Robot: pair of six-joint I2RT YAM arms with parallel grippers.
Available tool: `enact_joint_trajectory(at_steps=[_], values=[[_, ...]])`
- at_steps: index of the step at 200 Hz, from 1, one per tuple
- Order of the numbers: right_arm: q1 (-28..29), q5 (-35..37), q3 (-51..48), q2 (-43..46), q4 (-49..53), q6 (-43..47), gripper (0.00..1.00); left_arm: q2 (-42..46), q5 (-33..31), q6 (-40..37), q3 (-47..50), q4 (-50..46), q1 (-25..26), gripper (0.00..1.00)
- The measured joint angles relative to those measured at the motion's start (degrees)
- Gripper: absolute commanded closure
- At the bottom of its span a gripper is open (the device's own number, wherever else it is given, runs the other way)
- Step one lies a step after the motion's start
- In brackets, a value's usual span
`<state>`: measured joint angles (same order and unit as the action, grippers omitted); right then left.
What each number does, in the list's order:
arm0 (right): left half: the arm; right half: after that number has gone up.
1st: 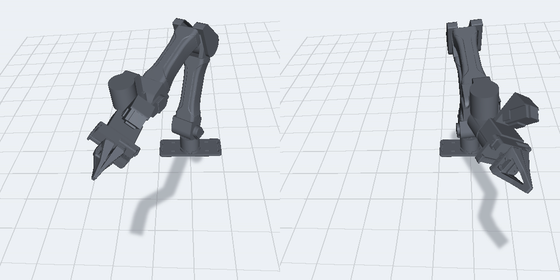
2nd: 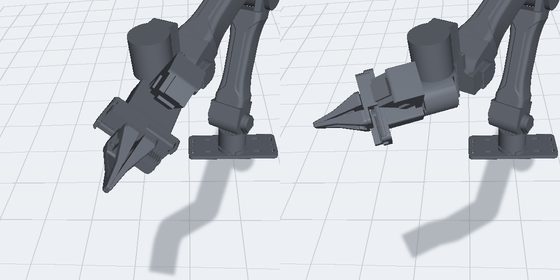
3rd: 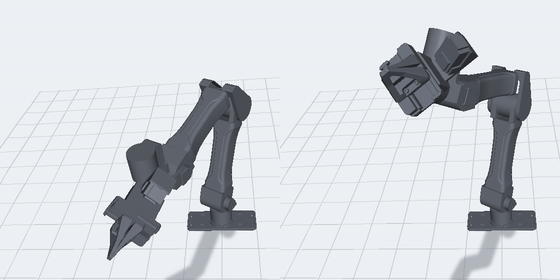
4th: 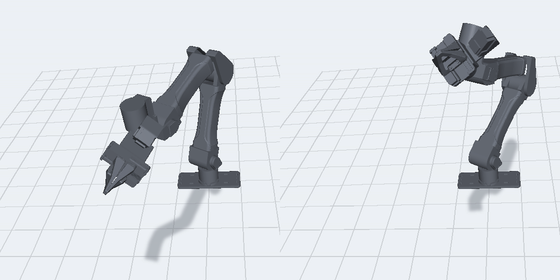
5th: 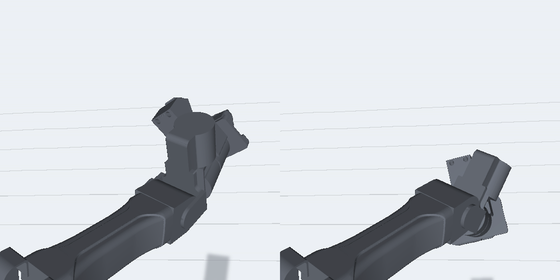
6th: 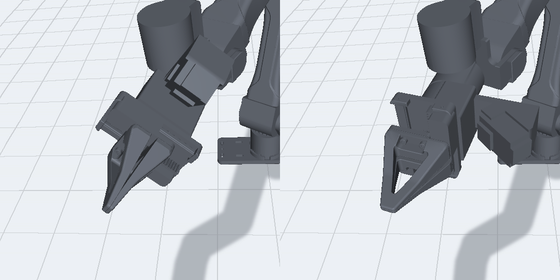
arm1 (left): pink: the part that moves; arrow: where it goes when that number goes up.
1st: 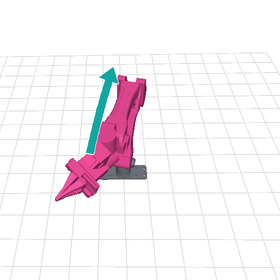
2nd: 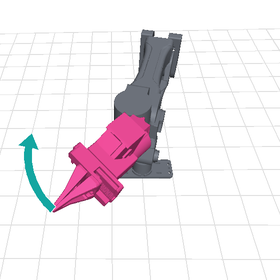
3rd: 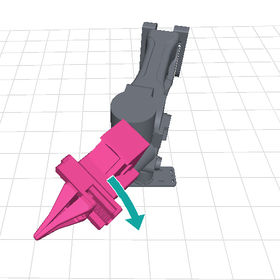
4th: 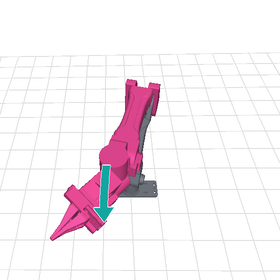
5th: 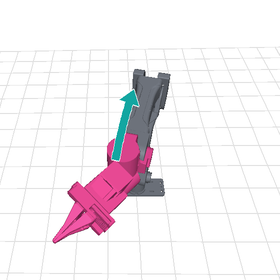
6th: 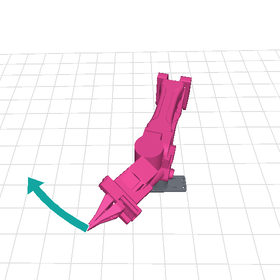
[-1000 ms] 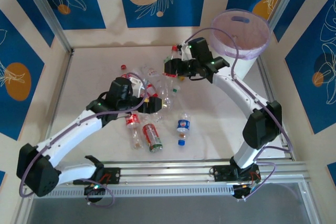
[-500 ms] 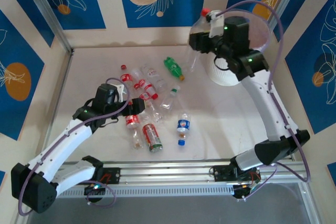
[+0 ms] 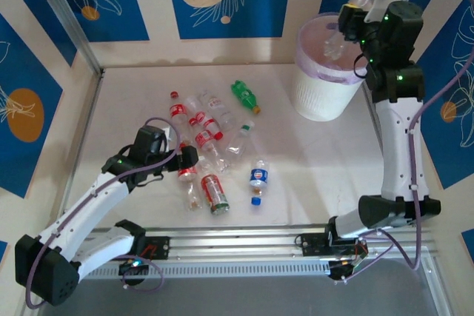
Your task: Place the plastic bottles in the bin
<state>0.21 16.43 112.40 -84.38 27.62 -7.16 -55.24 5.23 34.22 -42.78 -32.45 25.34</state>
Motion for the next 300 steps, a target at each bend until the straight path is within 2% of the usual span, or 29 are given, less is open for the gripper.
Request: enact_joint_trajectory(at_steps=[32,80,132,175,268,300], values=[[-2.51,2.58,1.84,-4.94,-0.94,1.53,0.54,-0.09,-0.85,0.02,0.09,-0.17,-0.02,0.0],[-3.34,4.55,1.16,-11.32,-1.64,3.39,0.56,-1.31,-0.85,0.04,0.61,-0.07,-0.02,0.0],[-4.11,4.59,-3.3,-14.05,-3.89,3.72,0.56,-1.62,-0.85,0.02,0.66,0.07,-0.04,0.0],[-4.37,3.89,-3.23,-18.38,-3.87,3.69,0.56,-2.4,-0.83,0.0,0.87,0.37,-0.11,0.0],[-4.76,0.26,5.9,-30.38,6.99,1.27,0.55,-3.06,-0.85,-0.02,2.19,0.42,-0.11,0.0],[-5.46,-1.49,8.31,-33.24,9.81,0.39,0.5,-3.06,-0.85,-0.02,2.27,0.44,-0.11,0.0]])
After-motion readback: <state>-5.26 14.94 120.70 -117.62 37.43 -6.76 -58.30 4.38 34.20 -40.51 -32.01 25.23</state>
